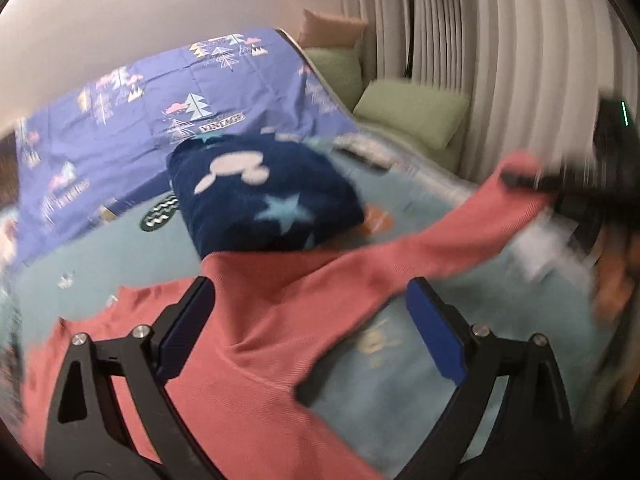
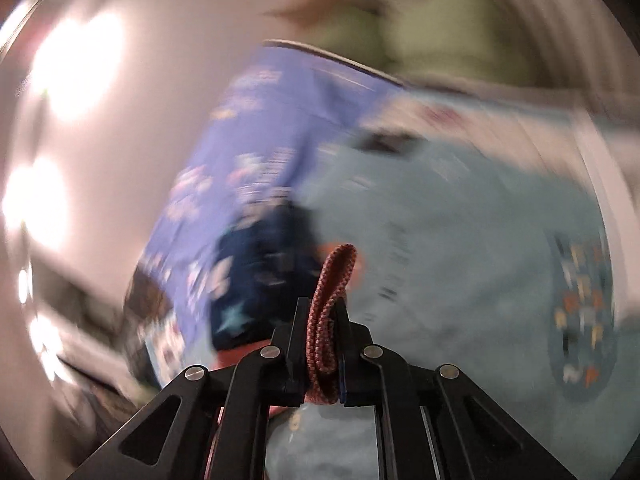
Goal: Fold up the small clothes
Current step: 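Grasp the coral shirt's sleeve cuff near the navy blanket with the right tool, then lift the cuff with the right tool while the left tool moves toward it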
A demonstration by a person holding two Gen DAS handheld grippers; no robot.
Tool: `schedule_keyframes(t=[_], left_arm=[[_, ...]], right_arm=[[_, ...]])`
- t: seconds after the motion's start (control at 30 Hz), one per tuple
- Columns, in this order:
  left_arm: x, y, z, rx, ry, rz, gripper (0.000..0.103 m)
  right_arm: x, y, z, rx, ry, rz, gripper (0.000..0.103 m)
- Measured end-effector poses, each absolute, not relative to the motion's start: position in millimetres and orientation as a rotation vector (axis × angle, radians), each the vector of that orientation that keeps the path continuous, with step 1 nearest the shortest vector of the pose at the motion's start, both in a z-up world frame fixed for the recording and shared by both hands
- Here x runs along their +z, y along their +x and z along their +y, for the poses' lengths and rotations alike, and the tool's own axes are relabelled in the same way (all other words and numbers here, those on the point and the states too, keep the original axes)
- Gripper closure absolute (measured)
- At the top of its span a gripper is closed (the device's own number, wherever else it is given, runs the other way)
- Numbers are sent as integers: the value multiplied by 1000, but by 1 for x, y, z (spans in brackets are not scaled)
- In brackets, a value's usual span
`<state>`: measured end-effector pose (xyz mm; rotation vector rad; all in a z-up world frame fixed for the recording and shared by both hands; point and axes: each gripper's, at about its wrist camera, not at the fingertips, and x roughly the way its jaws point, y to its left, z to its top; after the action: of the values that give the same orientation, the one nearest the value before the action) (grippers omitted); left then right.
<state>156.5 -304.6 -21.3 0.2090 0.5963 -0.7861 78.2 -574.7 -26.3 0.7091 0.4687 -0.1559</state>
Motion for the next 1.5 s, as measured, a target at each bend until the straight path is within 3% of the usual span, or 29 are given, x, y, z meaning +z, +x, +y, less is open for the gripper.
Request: schedule_keyframes(t=[0.17,0.37,0.83,1.0,1.07,1.4,1.43,1.47,1.5], left_arm=[[6,170,-280,-974,-120,772,1],[-9,185,-275,-1109,-347,1044,1],[-2,171,-257,-1213,-385,1132,2],[-13,173,-248,-1160,-390,1136,38],[-16,172,-248,-1133,-336,1130,65],[-9,159,-233,-1117,-329,1020,73],[-6,157,-233,-1117,-317,1012,76],[-5,156,-232,-1115,-310,1001,90],[-1,155,-232,-1132,-303,983,97]], right_arm=[[-5,76,-493,-78,389,430,94],[-3,85,-423,-43,130,435,94],[-19,90,-324,-49,-245,418,94],[-25,92,-307,-88,-339,407,94],[-26,91,-299,-104,-371,402,94],[-29,79,-282,-171,-428,325,95],[-29,76,-279,-172,-426,318,95],[-29,72,-278,-171,-422,313,95],[-28,70,-280,-151,-408,321,90]])
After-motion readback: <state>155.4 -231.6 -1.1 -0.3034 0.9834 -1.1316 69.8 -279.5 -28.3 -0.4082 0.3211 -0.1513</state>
